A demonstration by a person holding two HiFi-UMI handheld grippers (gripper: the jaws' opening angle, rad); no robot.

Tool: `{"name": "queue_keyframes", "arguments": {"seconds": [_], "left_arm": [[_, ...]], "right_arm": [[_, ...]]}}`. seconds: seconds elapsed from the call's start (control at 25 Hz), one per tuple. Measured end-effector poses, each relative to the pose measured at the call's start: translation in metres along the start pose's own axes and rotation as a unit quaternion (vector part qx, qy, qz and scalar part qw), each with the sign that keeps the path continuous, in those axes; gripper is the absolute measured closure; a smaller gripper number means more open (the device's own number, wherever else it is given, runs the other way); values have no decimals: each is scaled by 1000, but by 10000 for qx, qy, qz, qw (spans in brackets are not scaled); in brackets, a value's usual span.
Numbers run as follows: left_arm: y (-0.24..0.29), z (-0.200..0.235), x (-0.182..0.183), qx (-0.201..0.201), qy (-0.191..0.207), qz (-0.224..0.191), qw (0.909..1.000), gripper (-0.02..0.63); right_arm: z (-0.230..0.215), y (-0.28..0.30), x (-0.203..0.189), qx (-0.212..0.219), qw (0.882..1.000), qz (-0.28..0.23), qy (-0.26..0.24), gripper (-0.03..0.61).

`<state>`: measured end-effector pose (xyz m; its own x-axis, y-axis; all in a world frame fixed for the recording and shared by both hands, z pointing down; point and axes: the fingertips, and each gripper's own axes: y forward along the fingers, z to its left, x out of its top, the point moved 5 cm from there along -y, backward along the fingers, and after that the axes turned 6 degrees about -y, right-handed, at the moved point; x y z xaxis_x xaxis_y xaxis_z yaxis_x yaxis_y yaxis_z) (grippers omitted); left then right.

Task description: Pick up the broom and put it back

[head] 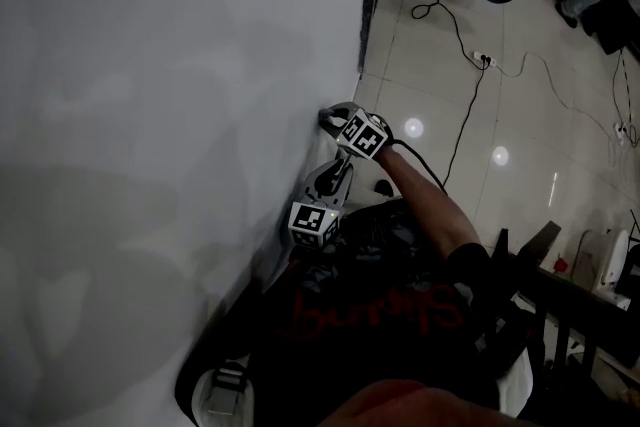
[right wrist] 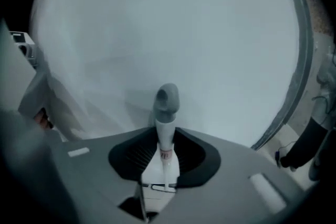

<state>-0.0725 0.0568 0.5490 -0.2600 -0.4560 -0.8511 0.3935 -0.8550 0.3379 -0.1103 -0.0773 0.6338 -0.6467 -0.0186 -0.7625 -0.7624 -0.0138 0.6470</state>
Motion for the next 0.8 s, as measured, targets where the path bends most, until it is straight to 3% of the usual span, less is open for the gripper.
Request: {"name": "queue_keyframes", "arguments": {"seconds": [0.2,0.4,0.6,0.8], "left_arm": [[-9,3,25,161,284,-436,9985,537],[-8,14,36,245,488,-806,9953,537],[-6,3,42,174,461,-624,9968,540],[0,-8,26,-93,265,-444,9986,540]], "right_arm": [[26,-60,-7,160,9988,-277,-377,479],[21,-160,18,-341,9903,-1348,54,479],[18,-253,66,-916,9702,-2228,248,479],[24,-299,78,-1079,9662,-2310,385,479]]}}
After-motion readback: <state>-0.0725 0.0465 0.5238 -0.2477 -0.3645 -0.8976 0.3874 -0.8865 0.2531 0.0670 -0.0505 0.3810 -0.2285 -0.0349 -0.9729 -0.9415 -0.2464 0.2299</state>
